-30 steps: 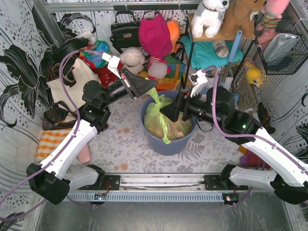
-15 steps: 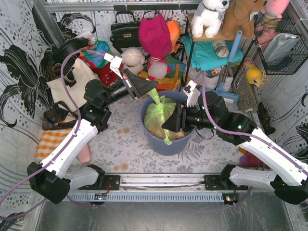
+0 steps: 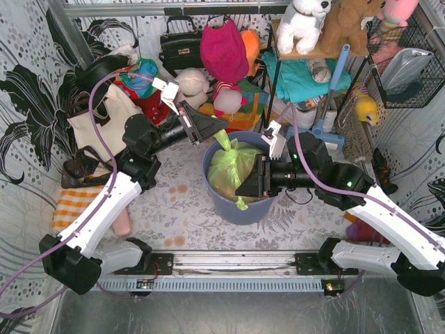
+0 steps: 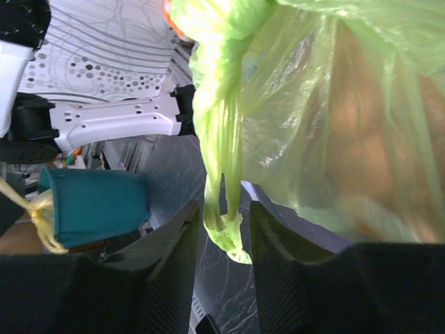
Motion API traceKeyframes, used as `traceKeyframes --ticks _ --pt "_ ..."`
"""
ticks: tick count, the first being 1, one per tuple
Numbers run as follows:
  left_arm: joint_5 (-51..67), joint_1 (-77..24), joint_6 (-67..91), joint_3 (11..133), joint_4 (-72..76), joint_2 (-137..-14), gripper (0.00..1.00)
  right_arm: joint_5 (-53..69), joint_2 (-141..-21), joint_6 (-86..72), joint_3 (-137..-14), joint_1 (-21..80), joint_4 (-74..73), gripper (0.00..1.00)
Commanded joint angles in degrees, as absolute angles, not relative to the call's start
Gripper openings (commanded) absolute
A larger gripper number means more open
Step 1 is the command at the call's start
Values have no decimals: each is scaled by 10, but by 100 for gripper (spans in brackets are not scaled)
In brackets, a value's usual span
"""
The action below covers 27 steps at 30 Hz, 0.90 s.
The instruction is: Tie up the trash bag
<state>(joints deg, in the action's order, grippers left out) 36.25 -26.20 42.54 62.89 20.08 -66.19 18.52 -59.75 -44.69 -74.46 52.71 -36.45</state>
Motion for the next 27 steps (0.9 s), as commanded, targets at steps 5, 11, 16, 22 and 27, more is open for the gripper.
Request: traceKeyframes --ticks 5,11,16,22,27 --pt "365 -258 420 649 219 -657 0 247 -584 -493 -694 528 -250 27" --pt "366 -258 424 649 221 -657 0 269 -578 -526 -636 528 -155 26" --pt "366 -258 424 648 221 -656 0 279 -568 -558 -578 528 -62 23" --pt "362 -258 420 648 216 -656 0 287 -547 -563 -557 528 -45 9" --pt "360 -257 416 648 215 -655 0 273 -531 -539 -573 528 -85 0"
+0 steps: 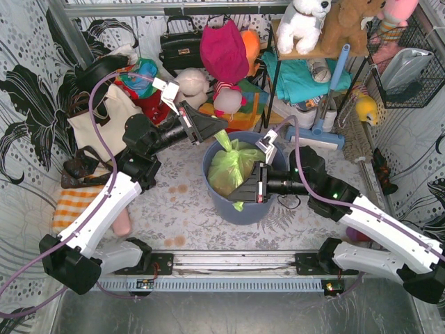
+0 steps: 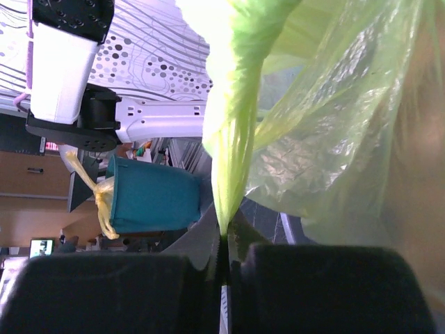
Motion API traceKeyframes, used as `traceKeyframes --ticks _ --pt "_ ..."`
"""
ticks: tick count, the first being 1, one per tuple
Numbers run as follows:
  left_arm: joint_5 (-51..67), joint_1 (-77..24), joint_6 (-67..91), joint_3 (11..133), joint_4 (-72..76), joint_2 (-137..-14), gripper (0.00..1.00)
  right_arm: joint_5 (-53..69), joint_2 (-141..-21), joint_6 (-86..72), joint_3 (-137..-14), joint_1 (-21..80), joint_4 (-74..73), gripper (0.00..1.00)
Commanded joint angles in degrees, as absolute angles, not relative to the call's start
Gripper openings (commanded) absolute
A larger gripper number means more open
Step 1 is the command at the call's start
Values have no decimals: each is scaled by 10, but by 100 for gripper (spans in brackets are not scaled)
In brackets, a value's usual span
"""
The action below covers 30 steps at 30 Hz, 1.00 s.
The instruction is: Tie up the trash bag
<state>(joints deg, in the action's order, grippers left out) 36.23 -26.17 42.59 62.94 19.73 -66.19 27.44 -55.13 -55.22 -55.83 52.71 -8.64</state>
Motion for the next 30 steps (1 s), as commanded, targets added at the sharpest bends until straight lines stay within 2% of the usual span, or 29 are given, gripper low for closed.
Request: traceKeyframes --ticks 1,10,20,25,30 --pt "357 -258 415 648 214 -655 0 267 -530 -532 -579 528 -101 0" --pt "271 -251 344 682 162 -658 0 209 -507 -451 -618 528 -133 0" --pt "317 -210 330 848 140 -766 0 202 -549 -315 -711 528 -121 0" --pt "359 -208 336 885 127 -822 0 211 -546 -279 -675 528 -121 0" --pt "350 -202 328 846 114 -846 0 243 -485 -278 -554 528 -58 0"
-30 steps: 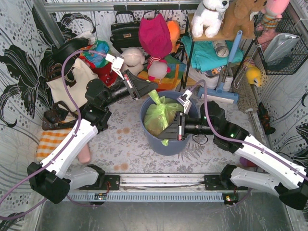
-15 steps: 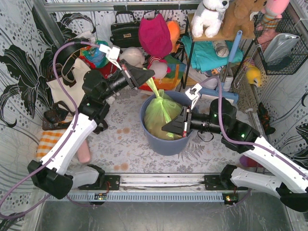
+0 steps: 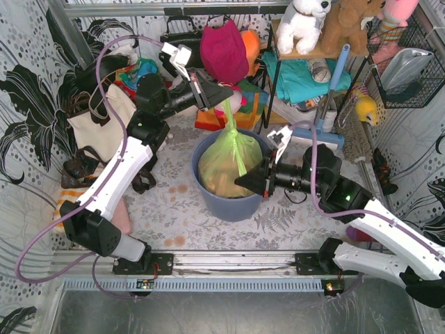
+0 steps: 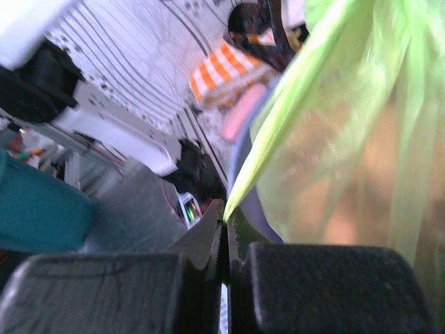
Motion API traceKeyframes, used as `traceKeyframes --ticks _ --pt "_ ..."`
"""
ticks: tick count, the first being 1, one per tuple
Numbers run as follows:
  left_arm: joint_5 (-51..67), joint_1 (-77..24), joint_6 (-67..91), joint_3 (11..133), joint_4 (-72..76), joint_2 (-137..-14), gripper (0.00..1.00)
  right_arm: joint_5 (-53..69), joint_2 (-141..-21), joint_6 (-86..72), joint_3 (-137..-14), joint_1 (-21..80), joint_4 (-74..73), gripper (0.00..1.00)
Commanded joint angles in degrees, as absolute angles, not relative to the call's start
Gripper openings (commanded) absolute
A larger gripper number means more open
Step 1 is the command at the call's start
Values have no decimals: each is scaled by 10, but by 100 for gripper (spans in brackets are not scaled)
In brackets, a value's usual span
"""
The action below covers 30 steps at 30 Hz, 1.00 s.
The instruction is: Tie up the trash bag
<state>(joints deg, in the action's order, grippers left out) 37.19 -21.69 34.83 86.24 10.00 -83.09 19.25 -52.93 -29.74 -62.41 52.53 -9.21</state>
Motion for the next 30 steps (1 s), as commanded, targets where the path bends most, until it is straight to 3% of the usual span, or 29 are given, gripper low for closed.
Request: traceKeyframes --ticks 1,6,12,20,30 --pt "338 -200 324 838 104 -850 0 251 -475 -278 -535 528 -54 0" --pt "249 -193 281 829 5 -872 0 289 -461 -283 -499 528 -33 0" --pt "158 -189 232 905 -114 -919 0 354 -482 -280 -527 528 21 0" --pt "259 -188 260 944 -75 -921 0 380 -500 -279 -568 528 65 0" --pt "208 -187 244 867 -70 -972 0 416 -432 -362 -418 529 99 0"
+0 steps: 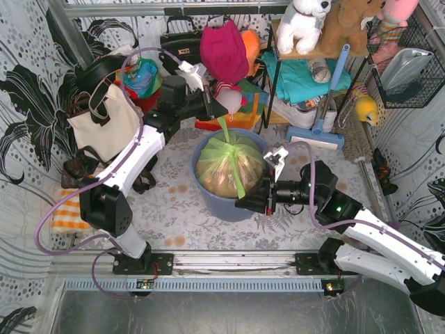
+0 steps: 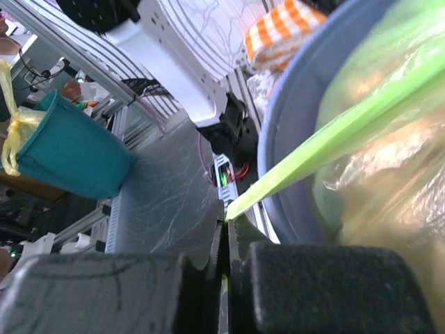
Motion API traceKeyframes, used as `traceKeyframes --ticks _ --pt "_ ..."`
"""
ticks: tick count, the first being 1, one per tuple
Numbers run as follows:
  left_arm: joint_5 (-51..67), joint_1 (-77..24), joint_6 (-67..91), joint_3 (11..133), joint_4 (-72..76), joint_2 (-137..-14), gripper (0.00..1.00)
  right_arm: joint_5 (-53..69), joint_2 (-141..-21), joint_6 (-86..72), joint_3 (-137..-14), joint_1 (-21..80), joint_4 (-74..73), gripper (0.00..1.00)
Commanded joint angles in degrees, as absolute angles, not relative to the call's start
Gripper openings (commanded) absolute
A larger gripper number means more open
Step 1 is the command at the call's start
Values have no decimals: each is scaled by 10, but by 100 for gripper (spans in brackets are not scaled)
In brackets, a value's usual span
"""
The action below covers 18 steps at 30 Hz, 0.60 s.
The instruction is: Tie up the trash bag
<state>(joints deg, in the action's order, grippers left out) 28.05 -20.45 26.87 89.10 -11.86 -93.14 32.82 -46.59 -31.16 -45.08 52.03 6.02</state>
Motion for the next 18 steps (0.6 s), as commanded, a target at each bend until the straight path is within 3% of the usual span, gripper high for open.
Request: traceKeyframes --ticks 1,10,15,17,18 --pt "198 -187 242 866 -73 -979 0 420 -428 -362 -414 528 94 0" --pt "165 -187 231 916 -118 -1000 0 427 -442 -336 -457 528 80 0" --pt "239 -186 260 910 -49 -946 0 346 -448 -301 -505 528 67 1" --pt "274 -186 272 913 -39 -936 0 298 -451 -292 -533 527 32 36" --pt "292 -187 279 915 -36 -933 0 285 -453 -281 -545 528 19 46"
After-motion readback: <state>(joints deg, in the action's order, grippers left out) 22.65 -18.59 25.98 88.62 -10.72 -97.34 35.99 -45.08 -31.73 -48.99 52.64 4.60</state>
